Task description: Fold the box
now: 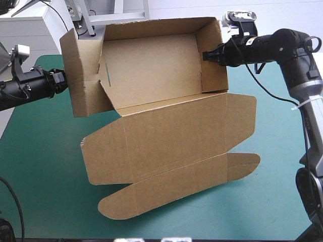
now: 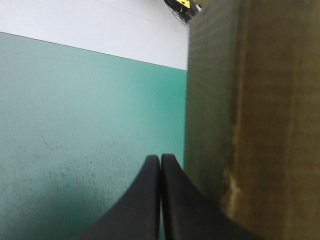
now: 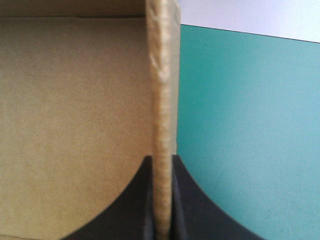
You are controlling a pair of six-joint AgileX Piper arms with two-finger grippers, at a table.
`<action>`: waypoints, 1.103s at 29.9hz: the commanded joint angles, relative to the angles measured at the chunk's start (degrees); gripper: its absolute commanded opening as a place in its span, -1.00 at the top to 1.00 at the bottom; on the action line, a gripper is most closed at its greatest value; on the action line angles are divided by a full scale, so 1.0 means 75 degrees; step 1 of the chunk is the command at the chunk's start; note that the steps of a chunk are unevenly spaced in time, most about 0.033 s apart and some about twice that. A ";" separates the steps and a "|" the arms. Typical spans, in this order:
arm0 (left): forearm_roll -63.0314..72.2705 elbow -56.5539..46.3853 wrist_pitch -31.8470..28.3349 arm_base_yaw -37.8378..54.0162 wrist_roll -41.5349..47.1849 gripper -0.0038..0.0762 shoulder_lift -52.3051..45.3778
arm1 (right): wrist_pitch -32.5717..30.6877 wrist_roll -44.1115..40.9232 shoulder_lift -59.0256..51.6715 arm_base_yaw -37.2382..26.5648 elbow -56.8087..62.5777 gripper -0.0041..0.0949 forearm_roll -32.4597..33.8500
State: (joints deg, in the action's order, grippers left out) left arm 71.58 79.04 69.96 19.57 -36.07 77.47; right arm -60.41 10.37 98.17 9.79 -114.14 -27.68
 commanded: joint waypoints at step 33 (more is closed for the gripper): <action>-0.0842 0.0190 0.0524 -0.0380 0.0432 0.49 -0.1091 | 0.1633 -0.0992 0.0113 0.1457 -0.0204 0.95 0.0905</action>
State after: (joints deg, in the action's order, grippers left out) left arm 61.44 79.04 70.92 16.99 -32.84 70.94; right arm -52.96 3.75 101.86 19.85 -114.07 -19.99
